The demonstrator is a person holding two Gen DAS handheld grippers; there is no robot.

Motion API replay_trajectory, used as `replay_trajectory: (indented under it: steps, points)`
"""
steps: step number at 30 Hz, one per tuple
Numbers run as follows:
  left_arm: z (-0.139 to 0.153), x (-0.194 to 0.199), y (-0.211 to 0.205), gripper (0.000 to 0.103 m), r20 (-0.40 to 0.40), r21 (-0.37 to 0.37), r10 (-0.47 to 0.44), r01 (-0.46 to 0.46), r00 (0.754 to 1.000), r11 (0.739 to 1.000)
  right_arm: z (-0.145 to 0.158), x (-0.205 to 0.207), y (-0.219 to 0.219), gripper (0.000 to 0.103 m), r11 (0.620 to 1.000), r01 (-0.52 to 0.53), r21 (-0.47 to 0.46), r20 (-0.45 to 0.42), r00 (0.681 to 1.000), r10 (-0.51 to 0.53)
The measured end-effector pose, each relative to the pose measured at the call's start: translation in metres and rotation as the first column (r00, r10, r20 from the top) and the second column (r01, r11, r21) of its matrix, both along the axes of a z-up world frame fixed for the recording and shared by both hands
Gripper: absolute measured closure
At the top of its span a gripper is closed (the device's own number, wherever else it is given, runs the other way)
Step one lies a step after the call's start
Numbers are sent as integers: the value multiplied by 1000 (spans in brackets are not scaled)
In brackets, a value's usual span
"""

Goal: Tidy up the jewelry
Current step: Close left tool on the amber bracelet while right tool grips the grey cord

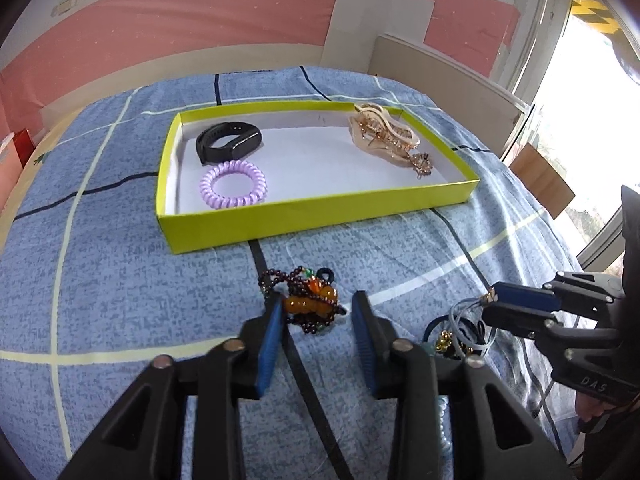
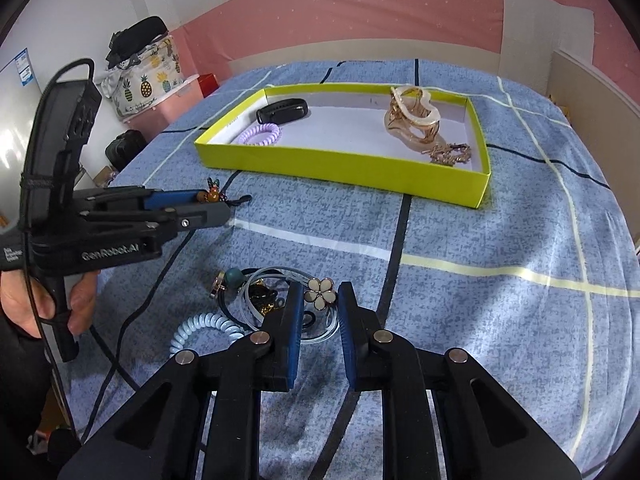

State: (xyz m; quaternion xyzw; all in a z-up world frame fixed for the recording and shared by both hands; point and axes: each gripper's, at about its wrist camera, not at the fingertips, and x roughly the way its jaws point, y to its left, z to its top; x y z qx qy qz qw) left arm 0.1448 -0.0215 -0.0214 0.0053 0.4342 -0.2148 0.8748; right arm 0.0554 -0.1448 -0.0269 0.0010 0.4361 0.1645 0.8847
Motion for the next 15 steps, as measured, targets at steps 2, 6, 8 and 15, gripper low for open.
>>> replay_trajectory:
  steps: [2, 6, 8, 15]
  points:
    - [0, 0, 1, 77, -1, -10, -3, 3, 1000, 1000, 2, -2, -1, 85, 1000, 5, 1, 9, 1000, -5]
    - [1, -2, 4, 78, 8, -39, -15, 16, 1000, 999, 5, -3, -5, 85, 1000, 18, 12, 17, 1000, -19]
    - [4, -5, 8, 78, 20, -60, -17, 18, 1000, 998, 7, -5, -7, 85, 999, 27, 19, 23, 999, -27]
    - [19, -15, 17, 79, 66, -103, -9, 16, 998, 995, 17, -9, -14, 85, 998, 50, 47, 57, 997, -53]
